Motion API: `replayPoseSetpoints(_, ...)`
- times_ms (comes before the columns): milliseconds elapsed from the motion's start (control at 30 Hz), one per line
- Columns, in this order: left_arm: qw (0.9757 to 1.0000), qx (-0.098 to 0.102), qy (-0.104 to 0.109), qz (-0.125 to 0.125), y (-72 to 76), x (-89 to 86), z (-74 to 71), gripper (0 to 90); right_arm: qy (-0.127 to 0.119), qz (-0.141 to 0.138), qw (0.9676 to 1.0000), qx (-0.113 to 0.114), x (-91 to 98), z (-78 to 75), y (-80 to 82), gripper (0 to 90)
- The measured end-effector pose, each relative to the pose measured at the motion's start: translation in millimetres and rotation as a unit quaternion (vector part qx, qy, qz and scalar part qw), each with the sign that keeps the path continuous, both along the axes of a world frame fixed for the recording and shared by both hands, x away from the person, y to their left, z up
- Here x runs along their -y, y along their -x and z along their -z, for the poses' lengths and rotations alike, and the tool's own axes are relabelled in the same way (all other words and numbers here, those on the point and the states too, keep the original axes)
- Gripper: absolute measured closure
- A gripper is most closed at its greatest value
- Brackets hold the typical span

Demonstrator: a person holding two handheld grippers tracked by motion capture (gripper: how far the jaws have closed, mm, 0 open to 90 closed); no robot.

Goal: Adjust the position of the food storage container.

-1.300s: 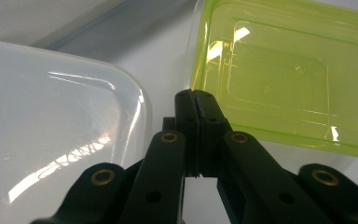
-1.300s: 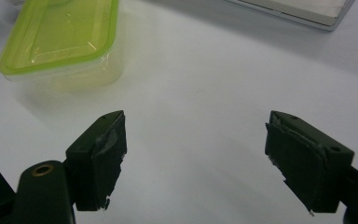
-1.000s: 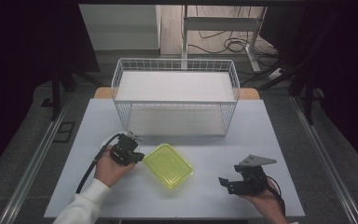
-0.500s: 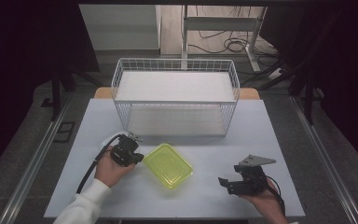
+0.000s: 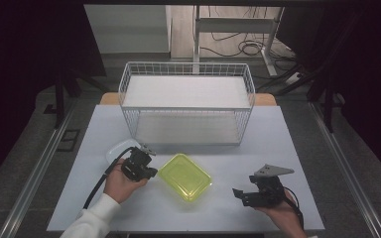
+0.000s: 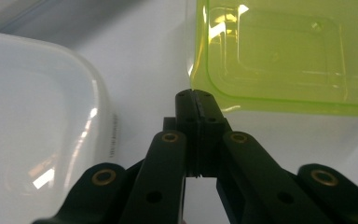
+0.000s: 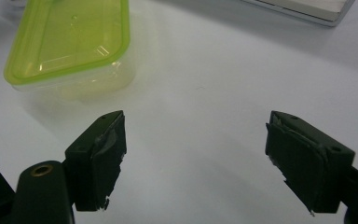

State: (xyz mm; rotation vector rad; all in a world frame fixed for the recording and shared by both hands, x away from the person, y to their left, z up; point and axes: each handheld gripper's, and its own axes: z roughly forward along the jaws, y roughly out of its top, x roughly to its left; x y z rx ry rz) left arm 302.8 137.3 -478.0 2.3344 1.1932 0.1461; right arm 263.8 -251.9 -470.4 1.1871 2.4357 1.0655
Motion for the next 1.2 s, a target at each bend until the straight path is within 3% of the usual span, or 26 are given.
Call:
replayPoseSetpoints(433,0.9995,-0.011,0.017,0.025,6.1,11.5,1.3,89.8,0.002,0.002,1.0,-0.001,0.9,0.3,-0.4,20.4)
replayPoseSetpoints(600,0.9999,-0.001,0.015,0.005,-0.7,9.5,1.8,89.8,0.001,0.003,1.0,-0.001,0.8,0.9,-0.7,20.4)
replayPoseSetpoints(900,0.9999,0.002,0.01,-0.004,-11.3,16.4,6.7,89.7,0.004,0.002,1.0,-0.002,0.9,1.7,-1.0,20.4)
replayPoseSetpoints(1200,0.9992,-0.004,0.023,0.034,-4.2,29.0,5.2,89.7,0.005,0.002,1.0,-0.005,0.5,2.2,-1.0,20.4)
